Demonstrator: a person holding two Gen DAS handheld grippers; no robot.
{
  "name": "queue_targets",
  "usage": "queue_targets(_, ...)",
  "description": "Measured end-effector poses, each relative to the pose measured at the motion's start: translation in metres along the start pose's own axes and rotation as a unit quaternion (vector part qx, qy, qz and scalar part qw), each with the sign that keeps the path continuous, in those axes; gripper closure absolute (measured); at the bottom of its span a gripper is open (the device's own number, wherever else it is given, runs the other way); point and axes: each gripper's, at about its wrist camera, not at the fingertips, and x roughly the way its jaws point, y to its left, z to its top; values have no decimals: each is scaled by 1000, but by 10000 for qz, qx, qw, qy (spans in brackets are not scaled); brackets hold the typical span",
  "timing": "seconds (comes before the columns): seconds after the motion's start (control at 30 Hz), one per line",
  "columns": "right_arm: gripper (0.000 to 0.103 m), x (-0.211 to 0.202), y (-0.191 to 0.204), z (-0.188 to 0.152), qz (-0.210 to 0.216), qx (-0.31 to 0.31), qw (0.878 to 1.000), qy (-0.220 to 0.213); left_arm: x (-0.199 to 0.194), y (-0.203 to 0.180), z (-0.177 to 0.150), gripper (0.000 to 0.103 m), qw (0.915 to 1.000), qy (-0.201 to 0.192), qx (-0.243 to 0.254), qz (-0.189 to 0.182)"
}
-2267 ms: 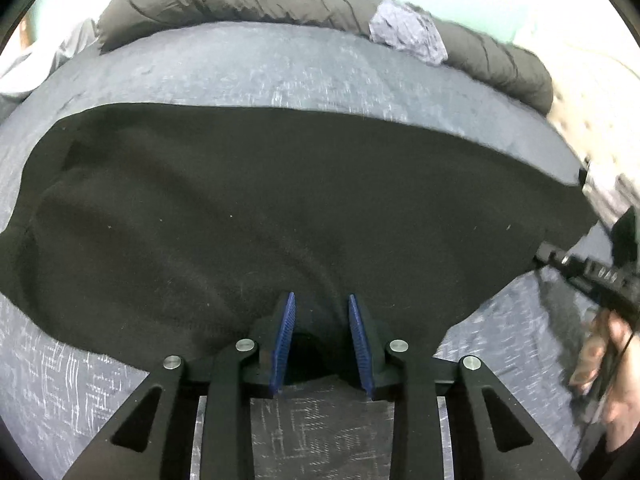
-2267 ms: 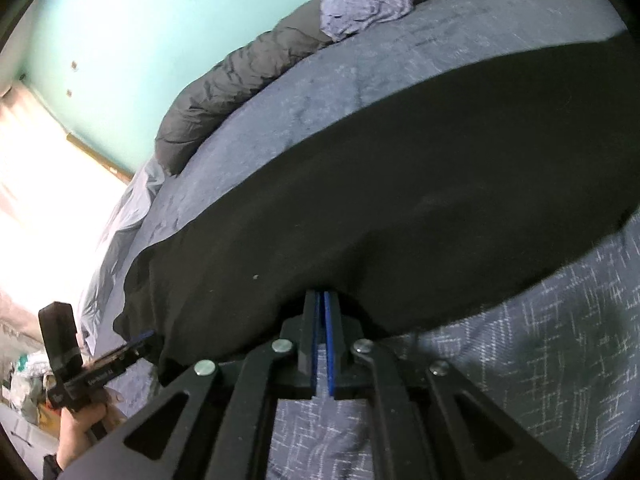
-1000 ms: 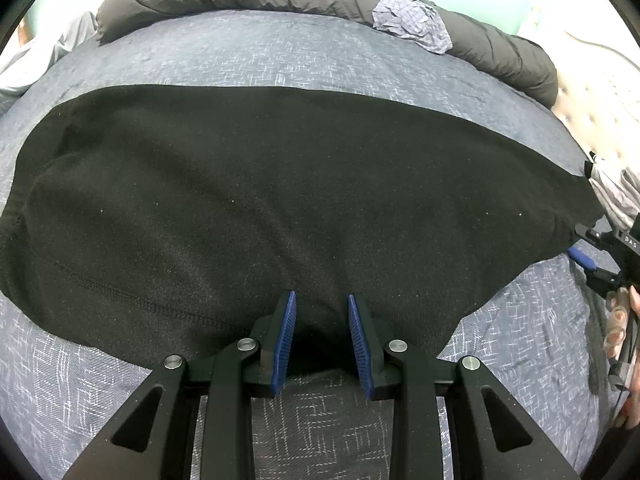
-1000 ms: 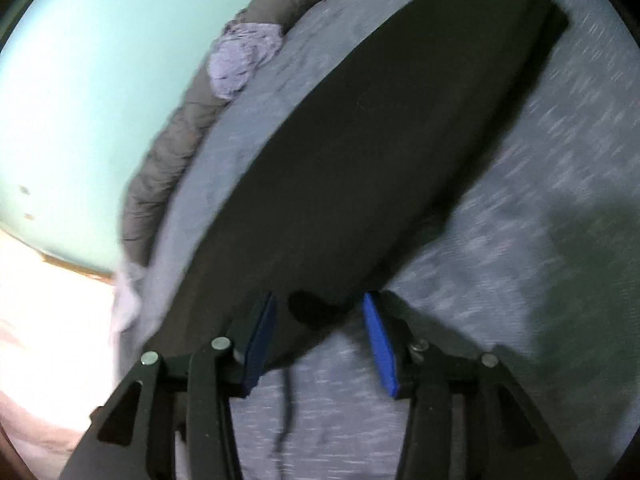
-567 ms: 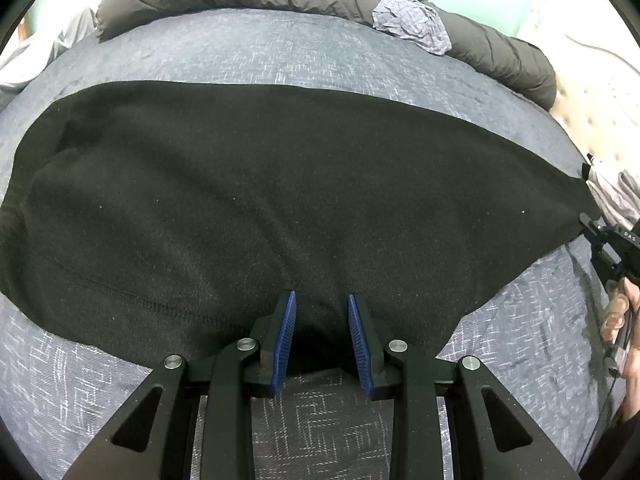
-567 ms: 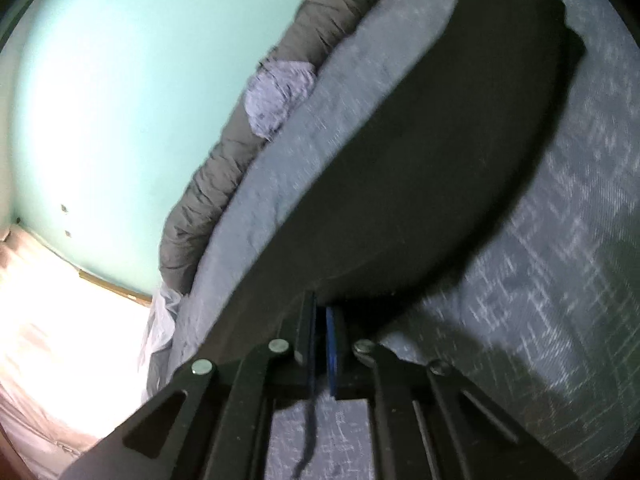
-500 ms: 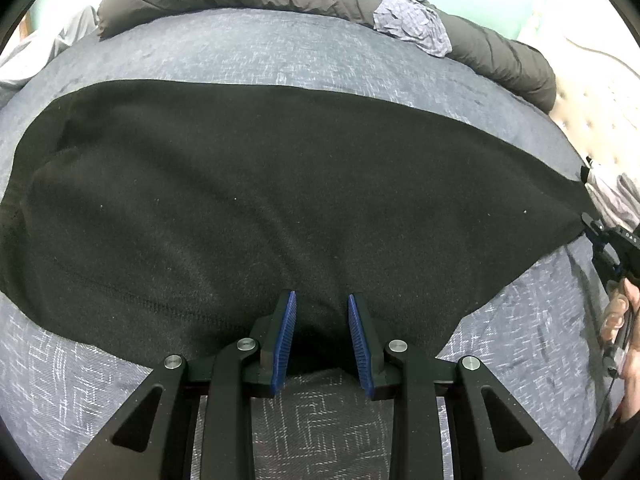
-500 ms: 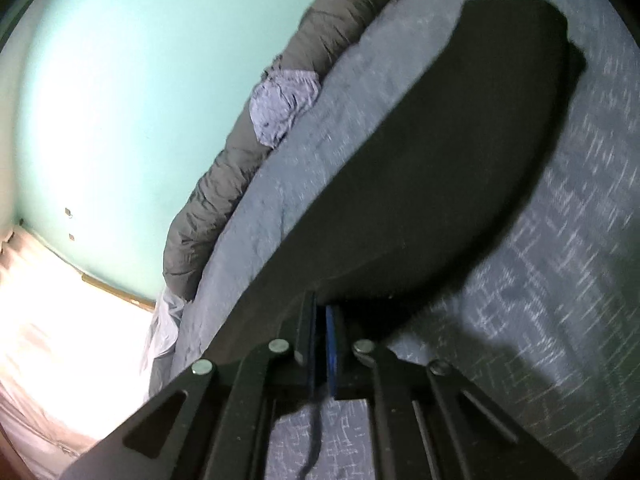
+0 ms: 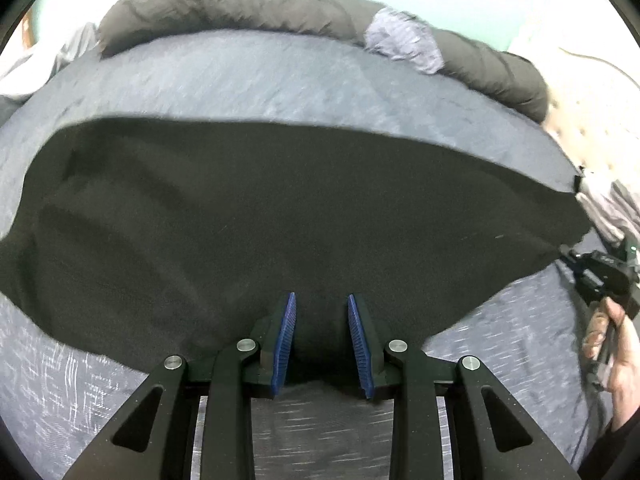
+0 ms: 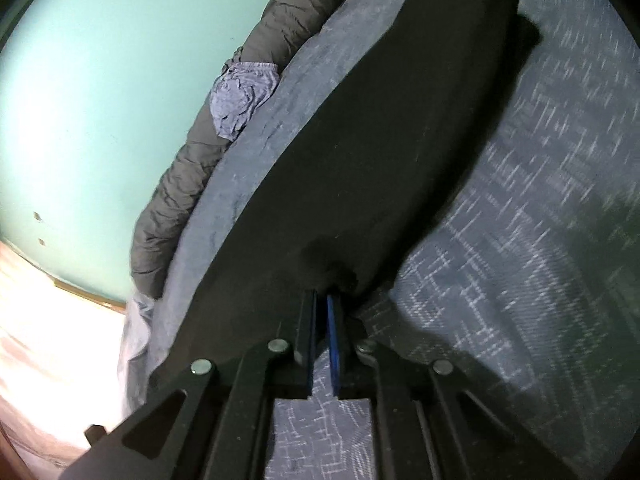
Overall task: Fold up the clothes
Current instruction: 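Smooth the sweatshirt strip along its length with both open grippers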
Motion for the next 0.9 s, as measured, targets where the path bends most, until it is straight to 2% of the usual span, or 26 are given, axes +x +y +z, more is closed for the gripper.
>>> queue_targets(0.1, 97, -10, 3, 5, -170, -57, 9998, -128, -4, -26, 6, 71, 9995, -37, 209, -230)
queue_targets(0.27, 96, -17, 12, 6, -153, -287, 9993, -156, 22, -85, 7, 70, 9943, 310, 767, -670)
queue_targets(0.33, 94, -17, 15, 4, -69, -348, 9993, -110, 33, -108, 2, 69, 9911, 405, 1102, -635)
queue_targets(0.47, 89, -10, 20, 1, 99, -365, 9992, 85, 50, -141, -3, 69, 9820, 453, 1814, -259)
queue_targets(0.6, 84, -7, 25, -1, 191, -422, 9988, 187, 56, -144, -2, 62, 9800, 526, 1914, -145)
queue_targets(0.9, 81, -6, 34, -5, 293, -568, 9976, 284, 65, -145, 1, 61, 9796, 522, 1937, -85)
